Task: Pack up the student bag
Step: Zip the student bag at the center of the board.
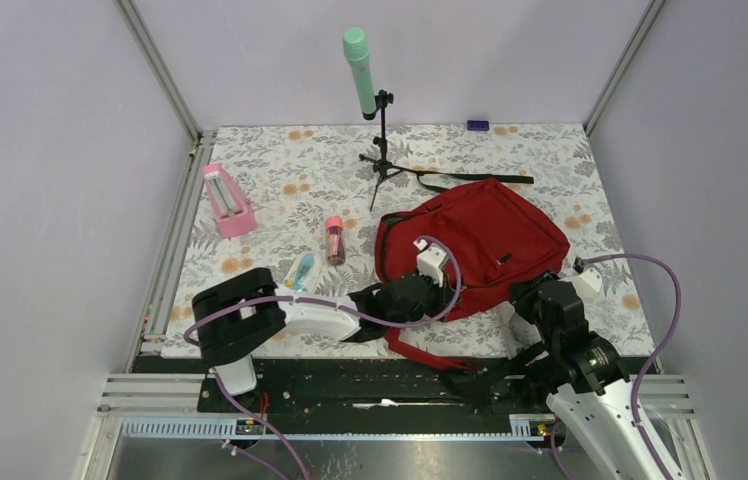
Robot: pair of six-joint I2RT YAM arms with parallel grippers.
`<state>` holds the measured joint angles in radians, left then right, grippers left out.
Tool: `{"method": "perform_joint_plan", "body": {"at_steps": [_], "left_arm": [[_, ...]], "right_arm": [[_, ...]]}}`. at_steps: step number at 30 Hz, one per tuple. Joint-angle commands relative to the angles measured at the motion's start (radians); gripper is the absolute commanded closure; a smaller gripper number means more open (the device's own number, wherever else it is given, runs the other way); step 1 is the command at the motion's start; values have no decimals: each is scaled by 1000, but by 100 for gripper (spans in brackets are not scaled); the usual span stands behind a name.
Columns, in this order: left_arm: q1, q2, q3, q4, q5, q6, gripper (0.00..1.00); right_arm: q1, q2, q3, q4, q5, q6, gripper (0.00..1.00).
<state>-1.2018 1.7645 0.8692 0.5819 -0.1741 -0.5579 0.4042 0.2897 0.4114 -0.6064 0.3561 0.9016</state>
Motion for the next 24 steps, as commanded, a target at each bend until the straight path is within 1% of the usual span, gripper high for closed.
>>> {"method": "perform_joint_plan", "body": {"at_steps": [1, 4, 7, 9, 11, 12, 14, 16, 18, 22, 24], "left_arm": [[10, -85, -86, -42, -138, 2, 100], [10, -111, -134, -16, -113, 14, 100], [11, -130, -185, 101, 1, 53, 100], [18, -125, -177, 137, 136, 76, 100], [21, -109, -149, 147, 283, 91, 100], [24, -99, -135, 147, 347, 95, 100], [29, -87, -116, 147, 437, 95, 100], [39, -82, -115, 145, 487, 93, 100], [51, -82, -125, 139, 524, 99, 99], [71, -77, -126, 137, 614, 105, 90], [71, -76, -123, 138, 646, 109, 85]], "right_arm": [[-5, 17, 69, 14, 185, -62, 66], [-4, 39, 87, 15, 222, -77, 66], [-5, 54, 91, 32, 218, -88, 64], [-5, 59, 81, 107, 110, -165, 58], [-5, 66, 68, 187, -59, -271, 50], [-4, 75, 66, 213, -140, -324, 45], [-6, 100, 70, 238, -298, -423, 36], [-5, 132, 75, 240, -431, -509, 29], [-5, 178, 83, 230, -521, -545, 25], [-3, 264, 78, 237, -645, -563, 24], [1, 279, 63, 249, -665, -550, 24]]}}
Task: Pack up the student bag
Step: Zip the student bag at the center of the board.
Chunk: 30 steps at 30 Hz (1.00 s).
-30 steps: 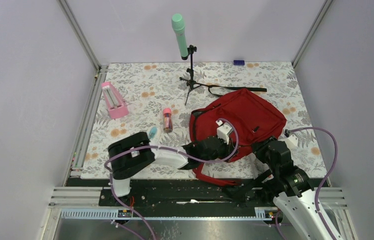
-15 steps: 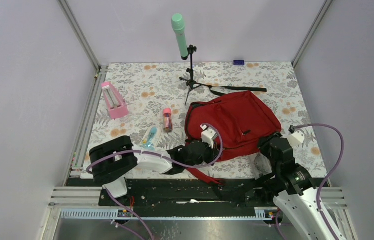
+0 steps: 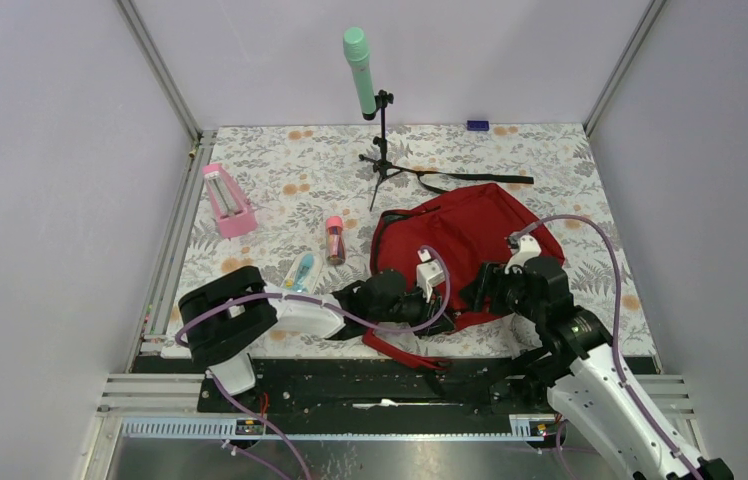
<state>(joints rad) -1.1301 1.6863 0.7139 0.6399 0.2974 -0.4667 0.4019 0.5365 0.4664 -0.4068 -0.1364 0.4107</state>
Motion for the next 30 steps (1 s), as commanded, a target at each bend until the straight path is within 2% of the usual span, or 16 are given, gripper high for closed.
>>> {"method": "perform_joint_plan", "body": {"at_steps": [1, 5, 9, 15, 24, 27, 30], "left_arm": [[-1, 3, 34, 79, 179, 19, 84], [1, 9, 32, 74, 159, 22, 79], [1, 19, 39, 49, 117, 31, 100], [3, 4, 40, -32, -10, 48, 100], [6, -12, 1, -13, -124, -17, 100], [7, -14, -12, -7, -135, -39, 100], [7, -14, -36, 55, -115, -65, 100]], "right_arm": [[6, 32, 3, 49, -164, -48, 24], [7, 27, 0, -20, -50, 31, 23], [8, -1, -11, -53, -3, 133, 24], [8, -40, 9, -210, 69, 229, 25], [8, -119, 59, -423, 101, 333, 25], [8, -137, 49, -455, 128, 375, 23], [8, -140, 8, -403, 96, 420, 23]]}}
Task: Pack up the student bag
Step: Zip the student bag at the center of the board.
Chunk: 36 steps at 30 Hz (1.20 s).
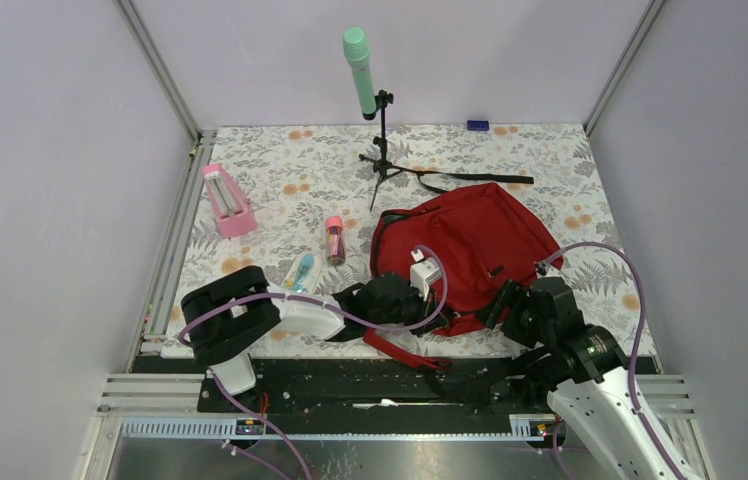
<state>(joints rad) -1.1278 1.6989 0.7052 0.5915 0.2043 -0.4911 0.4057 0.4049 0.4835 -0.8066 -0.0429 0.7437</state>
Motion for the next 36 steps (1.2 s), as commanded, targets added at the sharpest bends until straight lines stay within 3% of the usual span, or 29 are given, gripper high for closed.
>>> {"method": "perform_joint_plan", "body": {"at_steps": [1, 5, 7, 8, 10, 12, 15, 19, 25, 36], "left_arm": [[5, -27, -35, 124, -9, -47, 100], [5, -25, -47, 154, 21, -54, 100], [5, -30, -61, 177, 18, -60, 100], [5, -37, -68, 186, 8, -63, 100], [5, -60, -81, 169, -54, -68, 100], [8, -92, -87, 121, -152, -73, 100], [34, -136, -94, 38, -290, -86, 100], [84, -155, -108, 28, -326, -116, 100], [92, -138, -102, 2, -303, -130, 100], [102, -240, -160, -63, -392, -117, 100]], "right_arm": [[4, -7, -26, 29, -6, 102, 23], [4, 21, -87, 190, -5, 162, 23], [4, 47, -115, 291, 6, 187, 31], [4, 61, -125, 328, 17, 196, 44], [4, 87, -120, 374, 37, 200, 79], [4, 96, -79, 358, 99, 186, 99], [4, 63, 9, 257, 243, 143, 100], [4, -11, 59, 195, 407, 89, 100], [4, 1, 58, 158, 461, 98, 100], [4, -49, 55, 141, 558, 86, 100]]}}
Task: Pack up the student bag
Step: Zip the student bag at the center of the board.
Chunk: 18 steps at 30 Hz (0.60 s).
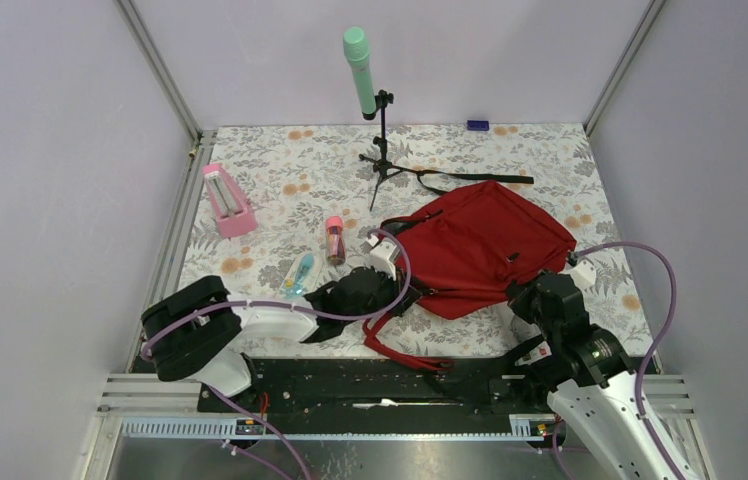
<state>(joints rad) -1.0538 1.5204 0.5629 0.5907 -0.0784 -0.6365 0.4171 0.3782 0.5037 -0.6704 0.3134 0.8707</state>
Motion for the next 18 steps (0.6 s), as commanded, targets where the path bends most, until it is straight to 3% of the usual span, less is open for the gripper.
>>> {"method": "perform_joint_plan", "body": {"at_steps": [1, 11, 18], "left_arm": [[31, -70, -18, -69, -112, 34, 100], [116, -183, -62, -118, -139, 62, 100], [174, -189, -106, -113, -151, 70, 100]], "right_arm": [[-8, -23, 40, 6, 210, -50, 100], [-8, -40, 59, 8, 315, -106, 100], [-7, -49, 26, 53, 298, -133, 100]]}}
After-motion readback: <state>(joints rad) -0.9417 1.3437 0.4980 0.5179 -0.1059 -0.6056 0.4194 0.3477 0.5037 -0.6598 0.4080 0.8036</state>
